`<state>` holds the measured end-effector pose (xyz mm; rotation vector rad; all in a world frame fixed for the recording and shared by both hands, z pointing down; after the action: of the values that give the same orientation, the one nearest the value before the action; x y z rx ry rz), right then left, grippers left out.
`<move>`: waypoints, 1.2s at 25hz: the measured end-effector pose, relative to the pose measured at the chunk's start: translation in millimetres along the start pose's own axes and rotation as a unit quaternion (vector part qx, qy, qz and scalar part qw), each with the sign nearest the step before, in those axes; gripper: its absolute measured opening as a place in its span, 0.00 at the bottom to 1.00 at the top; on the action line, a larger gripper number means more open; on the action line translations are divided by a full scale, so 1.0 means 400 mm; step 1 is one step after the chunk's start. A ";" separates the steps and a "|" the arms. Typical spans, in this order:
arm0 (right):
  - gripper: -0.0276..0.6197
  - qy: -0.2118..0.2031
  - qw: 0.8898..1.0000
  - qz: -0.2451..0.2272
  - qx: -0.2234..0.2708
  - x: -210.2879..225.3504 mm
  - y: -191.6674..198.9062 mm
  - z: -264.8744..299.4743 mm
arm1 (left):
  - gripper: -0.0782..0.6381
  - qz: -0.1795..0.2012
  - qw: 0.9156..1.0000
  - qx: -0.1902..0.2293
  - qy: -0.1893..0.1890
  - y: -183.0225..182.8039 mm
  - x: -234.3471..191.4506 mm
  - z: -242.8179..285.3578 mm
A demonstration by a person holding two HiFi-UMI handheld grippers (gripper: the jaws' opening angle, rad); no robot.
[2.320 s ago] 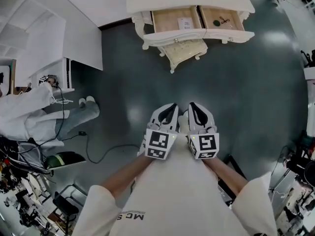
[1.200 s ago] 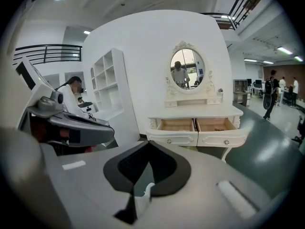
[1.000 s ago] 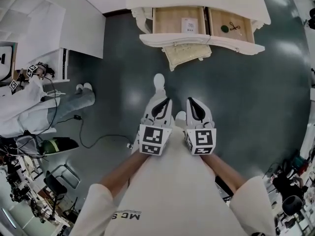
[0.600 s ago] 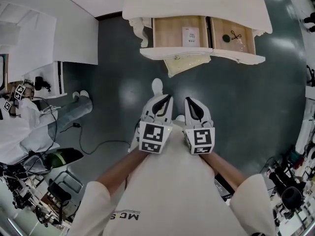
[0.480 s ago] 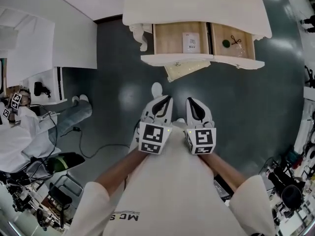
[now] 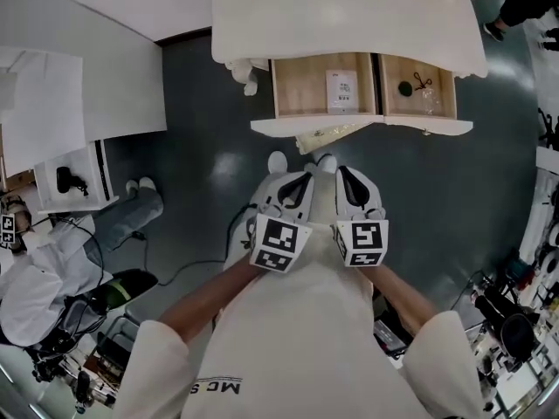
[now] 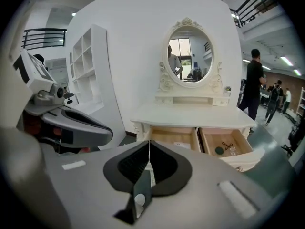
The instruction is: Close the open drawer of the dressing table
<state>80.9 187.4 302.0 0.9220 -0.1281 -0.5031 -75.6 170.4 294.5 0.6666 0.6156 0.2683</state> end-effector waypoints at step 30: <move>0.20 -0.072 0.995 0.056 -0.038 0.117 0.170 0.225 | 0.12 -0.091 0.990 -0.046 -0.094 0.093 -0.077 0.279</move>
<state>118.0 133.7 405.4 0.7991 -0.2883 -0.4677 -33.2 130.6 401.4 0.5351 0.4761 0.0621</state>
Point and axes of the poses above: the fingertips, and each gripper's own axes: z forward along the fingers, x to its right, y out of its underside, the point moved 10 cm from there along -z, backward along the fingers, and after that the axes turned 15 degrees about -z, right-handed, at the moved point
